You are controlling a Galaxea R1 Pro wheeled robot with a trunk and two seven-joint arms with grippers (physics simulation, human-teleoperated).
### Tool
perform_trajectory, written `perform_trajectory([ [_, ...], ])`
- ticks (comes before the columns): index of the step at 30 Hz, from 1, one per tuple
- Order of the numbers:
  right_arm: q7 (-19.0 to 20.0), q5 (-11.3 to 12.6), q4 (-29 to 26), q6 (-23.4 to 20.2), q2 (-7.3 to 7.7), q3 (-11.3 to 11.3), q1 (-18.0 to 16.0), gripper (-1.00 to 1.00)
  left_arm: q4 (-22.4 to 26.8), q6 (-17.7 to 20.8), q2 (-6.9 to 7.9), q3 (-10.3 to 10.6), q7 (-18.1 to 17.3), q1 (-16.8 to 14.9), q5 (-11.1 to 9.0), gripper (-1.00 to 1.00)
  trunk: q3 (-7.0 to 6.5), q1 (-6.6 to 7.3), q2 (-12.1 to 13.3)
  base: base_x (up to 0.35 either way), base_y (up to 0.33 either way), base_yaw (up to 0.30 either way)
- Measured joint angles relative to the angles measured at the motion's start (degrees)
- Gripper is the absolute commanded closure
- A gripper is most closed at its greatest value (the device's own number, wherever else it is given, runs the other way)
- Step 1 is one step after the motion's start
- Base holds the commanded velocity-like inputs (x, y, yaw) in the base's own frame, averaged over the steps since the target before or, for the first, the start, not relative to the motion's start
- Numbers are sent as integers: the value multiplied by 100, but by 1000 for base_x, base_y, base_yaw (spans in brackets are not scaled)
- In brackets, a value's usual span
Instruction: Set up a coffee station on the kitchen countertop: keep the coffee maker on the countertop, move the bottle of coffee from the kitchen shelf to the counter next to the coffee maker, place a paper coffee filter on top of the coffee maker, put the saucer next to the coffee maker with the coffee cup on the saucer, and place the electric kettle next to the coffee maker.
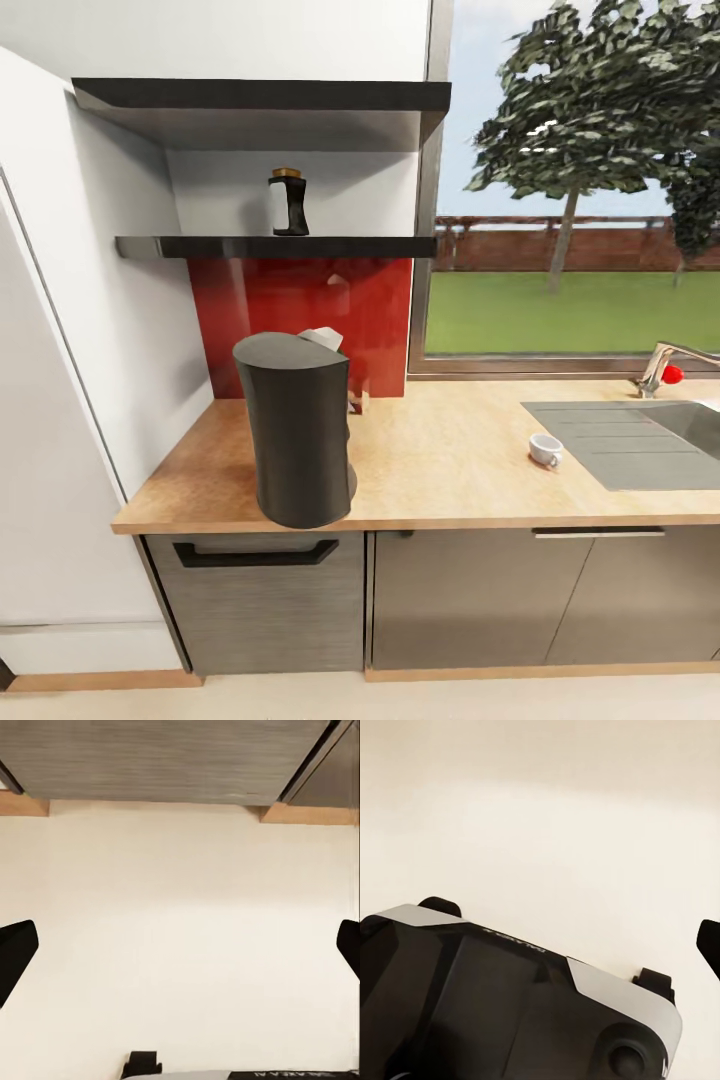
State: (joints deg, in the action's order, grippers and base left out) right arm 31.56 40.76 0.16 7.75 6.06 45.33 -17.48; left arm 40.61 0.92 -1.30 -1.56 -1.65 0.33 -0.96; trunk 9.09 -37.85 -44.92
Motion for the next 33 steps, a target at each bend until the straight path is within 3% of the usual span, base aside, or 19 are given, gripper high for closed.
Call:
perform_trajectory([
  [10, -1, 0, 0, 8, 6, -7, -1, -100, 2055, 2129, -475, 15, -715, 1, -4, -100, 0, 0, 0, 0, 0, 0],
  [11, -1, 0, 0, 10, 7, -8, -3, -100, 2461, 2579, -556, 30, -849, 1, -10, -100, -1, 0, 0, 0, 0, 0],
  [15, -1, 0, 0, 12, 7, -8, -3, -100, 3426, 3563, -712, 204, -1272, 2, -16, -100, 0, 0, 0, 0, 0, 0],
  [20, -1, -6, -1, 13, 8, -3, -2, -100, 4280, 4320, -866, 548, -1877, -5, -23, -100, 0, 0, 0, 0, 0, 0],
  [25, -2, -7, 0, 14, 8, -3, -2, -100, 4626, 4570, -867, 868, -2327, -112, -14, -100, -2, 0, 1, 0, 0, 0],
  [26, -3, -7, -2, 13, 8, -6, -1, -100, 4714, 4786, -867, 1071, -2496, -354, -38, -100, -3, 0, 2, 0, 0, 0],
  [30, -5, -8, -3, 17, 8, -6, -1, -100, 4781, 5195, -867, 1258, -2827, -887, -168, -100, -2, 0, 1, 0, 0, 0],
  [32, -8, -8, -1, 20, 8, -8, -3, -100, 4801, 5367, -868, 1309, -3023, -1367, -439, -100, -3, 0, 2, 0, 0, 0],
  [33, -9, -8, -1, 21, 8, -8, 0, -100, 4804, 5439, -868, 1327, -3070, -1734, -800, -100, -3, 0, 2, 0, 0, 0],
])
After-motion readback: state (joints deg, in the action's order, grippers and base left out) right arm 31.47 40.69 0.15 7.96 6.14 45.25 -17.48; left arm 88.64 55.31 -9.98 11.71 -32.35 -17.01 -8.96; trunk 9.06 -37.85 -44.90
